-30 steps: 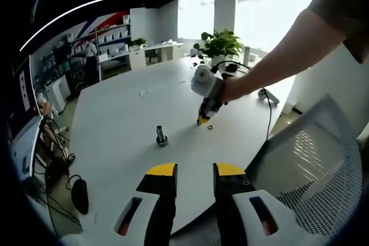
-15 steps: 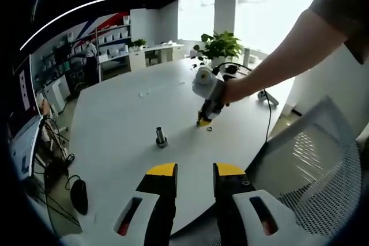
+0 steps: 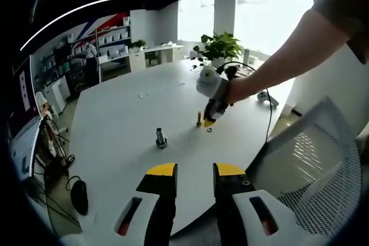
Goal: Place the washer onto the threaded stud by aligning its center hole with the stud, sliding it down to the base, and recovering from edge contact or off-axis alignment until the washer reaches the visible bottom stop.
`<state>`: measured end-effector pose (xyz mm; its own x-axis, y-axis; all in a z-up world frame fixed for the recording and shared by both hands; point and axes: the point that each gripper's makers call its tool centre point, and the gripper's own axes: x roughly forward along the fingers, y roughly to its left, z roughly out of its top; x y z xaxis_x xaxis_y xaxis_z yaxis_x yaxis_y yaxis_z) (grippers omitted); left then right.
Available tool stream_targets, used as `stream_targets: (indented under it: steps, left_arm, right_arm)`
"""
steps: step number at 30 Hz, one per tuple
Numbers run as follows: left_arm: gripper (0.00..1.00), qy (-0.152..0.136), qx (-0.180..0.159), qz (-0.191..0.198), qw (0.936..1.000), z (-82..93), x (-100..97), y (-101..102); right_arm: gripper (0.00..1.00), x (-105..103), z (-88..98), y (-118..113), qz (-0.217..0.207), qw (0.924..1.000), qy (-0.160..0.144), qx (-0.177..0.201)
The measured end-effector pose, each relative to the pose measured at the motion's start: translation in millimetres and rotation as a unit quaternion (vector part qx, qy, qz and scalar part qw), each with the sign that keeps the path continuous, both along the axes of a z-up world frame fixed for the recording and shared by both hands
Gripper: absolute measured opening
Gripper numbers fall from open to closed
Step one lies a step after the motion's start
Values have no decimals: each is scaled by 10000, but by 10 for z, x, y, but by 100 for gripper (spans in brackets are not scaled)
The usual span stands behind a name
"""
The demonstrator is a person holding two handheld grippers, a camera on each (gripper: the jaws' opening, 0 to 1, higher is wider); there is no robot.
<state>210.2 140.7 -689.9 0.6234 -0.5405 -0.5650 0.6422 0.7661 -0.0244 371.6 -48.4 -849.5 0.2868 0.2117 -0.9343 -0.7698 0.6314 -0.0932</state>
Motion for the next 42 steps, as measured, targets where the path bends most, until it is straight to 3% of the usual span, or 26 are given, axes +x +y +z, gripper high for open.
stream_targets:
  steps: [12, 34, 42]
  left_arm:
    - [23, -23, 8, 8, 10000, 6, 5, 1]
    - [23, -19, 94, 19, 10000, -14, 2, 15]
    - [23, -19, 104, 4, 9999, -15, 0, 9]
  right_arm:
    - [22, -194, -116, -23, 135, 9997, 191, -72]
    - [18, -238, -150, -11, -51, 9990, 351, 256]
    - [16, -237, -165, -13, 207, 9984, 527, -22]
